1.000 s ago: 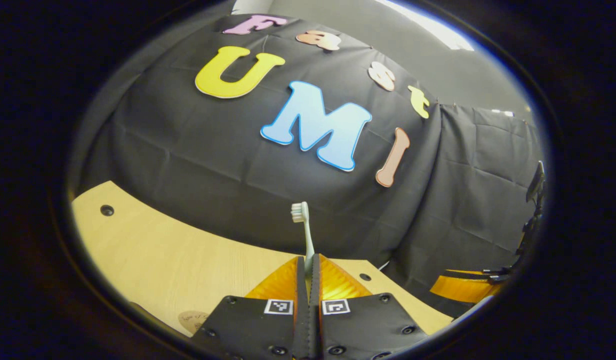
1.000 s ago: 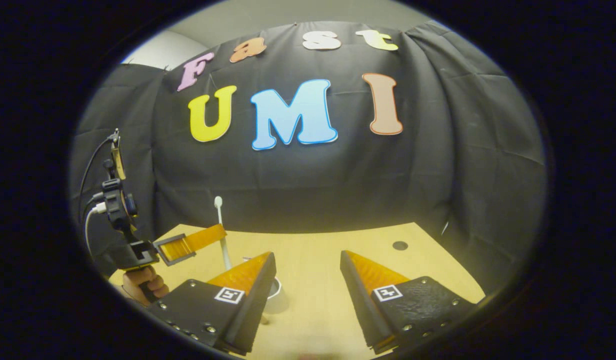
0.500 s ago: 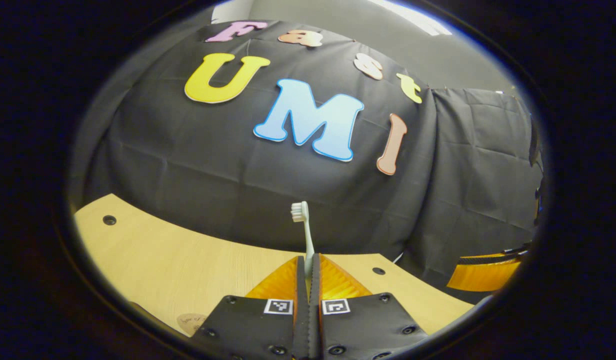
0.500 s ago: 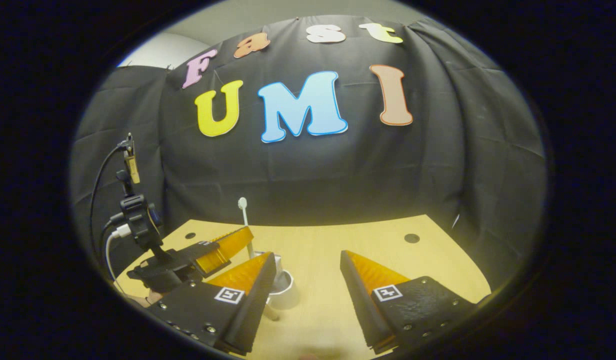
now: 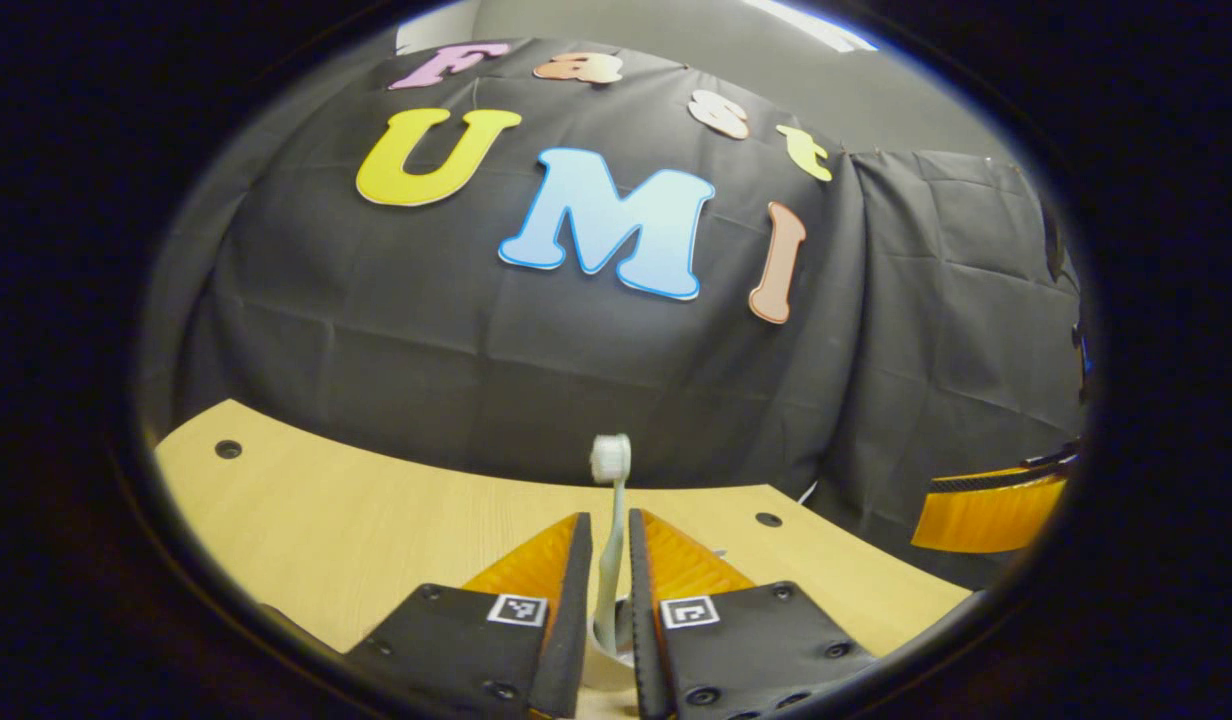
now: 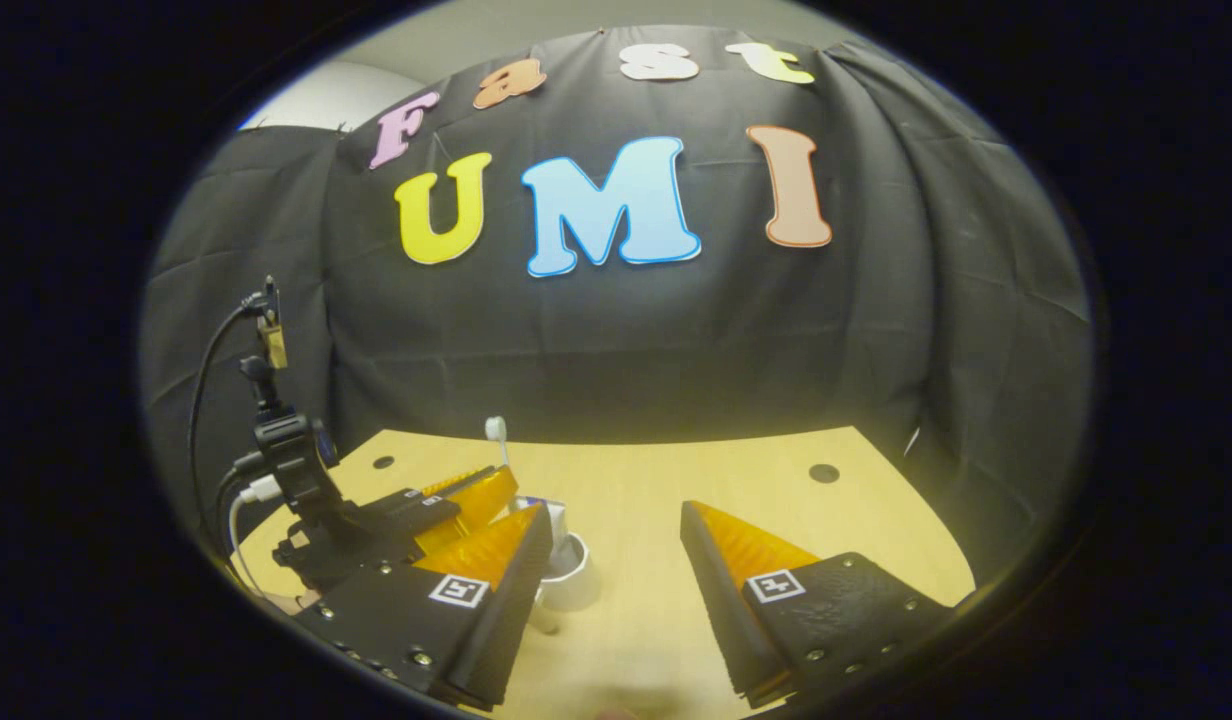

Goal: Put the toothbrush and toothpaste on the desktop into the cup, then pick up the cup and place it on the coaster on the desktop.

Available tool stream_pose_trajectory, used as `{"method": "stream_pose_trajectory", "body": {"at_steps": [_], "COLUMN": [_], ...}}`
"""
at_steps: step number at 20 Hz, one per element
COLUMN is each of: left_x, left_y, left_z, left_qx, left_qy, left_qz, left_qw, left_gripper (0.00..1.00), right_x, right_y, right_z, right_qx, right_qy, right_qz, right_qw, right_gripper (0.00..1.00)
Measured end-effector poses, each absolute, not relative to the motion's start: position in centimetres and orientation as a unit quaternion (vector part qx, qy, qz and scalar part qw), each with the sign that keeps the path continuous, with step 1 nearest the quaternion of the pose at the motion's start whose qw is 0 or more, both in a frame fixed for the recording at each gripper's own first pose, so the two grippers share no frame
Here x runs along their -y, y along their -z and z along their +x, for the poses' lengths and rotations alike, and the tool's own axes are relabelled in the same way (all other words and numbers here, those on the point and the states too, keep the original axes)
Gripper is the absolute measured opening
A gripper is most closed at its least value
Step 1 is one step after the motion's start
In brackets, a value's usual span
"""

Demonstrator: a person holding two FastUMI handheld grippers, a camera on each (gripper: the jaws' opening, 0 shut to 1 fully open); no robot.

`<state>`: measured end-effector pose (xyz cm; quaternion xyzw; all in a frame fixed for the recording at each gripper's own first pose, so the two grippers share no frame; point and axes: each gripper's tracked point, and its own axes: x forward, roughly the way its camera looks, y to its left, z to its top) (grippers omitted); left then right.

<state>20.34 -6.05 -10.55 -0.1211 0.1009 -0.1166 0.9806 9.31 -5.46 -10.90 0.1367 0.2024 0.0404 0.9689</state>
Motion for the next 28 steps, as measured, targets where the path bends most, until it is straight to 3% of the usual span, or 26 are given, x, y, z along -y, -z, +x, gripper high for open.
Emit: {"method": "stream_pose_trajectory", "body": {"at_steps": [1, 2, 3, 5, 8, 9, 11, 14, 28], "left_x": [6.0, 6.0, 5.8, 5.2, 4.0, 3.5, 2.7, 1.3, -4.4], "left_y": [10.7, 10.5, 10.4, 9.8, 8.7, 8.3, 7.6, 6.6, 5.2], "left_z": [20.1, 20.0, 19.8, 19.0, 17.7, 17.3, 16.6, 15.2, 9.7], "left_qx": [-0.106, -0.109, -0.112, -0.112, -0.106, -0.104, -0.104, -0.102, -0.124], "left_qy": [0.117, 0.119, 0.116, 0.111, 0.099, 0.093, 0.085, 0.074, 0.012], "left_qz": [-0.115, -0.113, -0.111, -0.112, -0.104, -0.1, -0.088, -0.078, -0.048], "left_qw": [0.981, 0.98, 0.981, 0.981, 0.984, 0.985, 0.987, 0.989, 0.991], "left_gripper": [0.27, 0.59, 0.67, 0.69, 0.91, 0.94, 0.89, 0.97, 0.94], "right_x": [5.3, 5.1, 4.8, 4.4, 3.6, 3.2, 2.5, 1.3, -2.6], "right_y": [10.9, 10.7, 10.6, 10.5, 10.4, 10.7, 11.1, 12.2, 18.5], "right_z": [9.3, 9.3, 9.3, 9.3, 9.2, 9.2, 9.1, 9.1, 8.8], "right_qx": [-0.204, -0.206, -0.206, -0.21, -0.221, -0.226, -0.238, -0.262, -0.439], "right_qy": [-0.041, -0.042, -0.044, -0.047, -0.048, -0.05, -0.052, -0.056, -0.04], "right_qz": [0.137, 0.138, 0.139, 0.136, 0.131, 0.129, 0.123, 0.115, 0.125], "right_qw": [0.968, 0.968, 0.968, 0.967, 0.965, 0.964, 0.962, 0.957, 0.889], "right_gripper": [0.79, 0.79, 0.79, 0.79, 0.79, 0.79, 0.78, 0.79, 0.79]}}
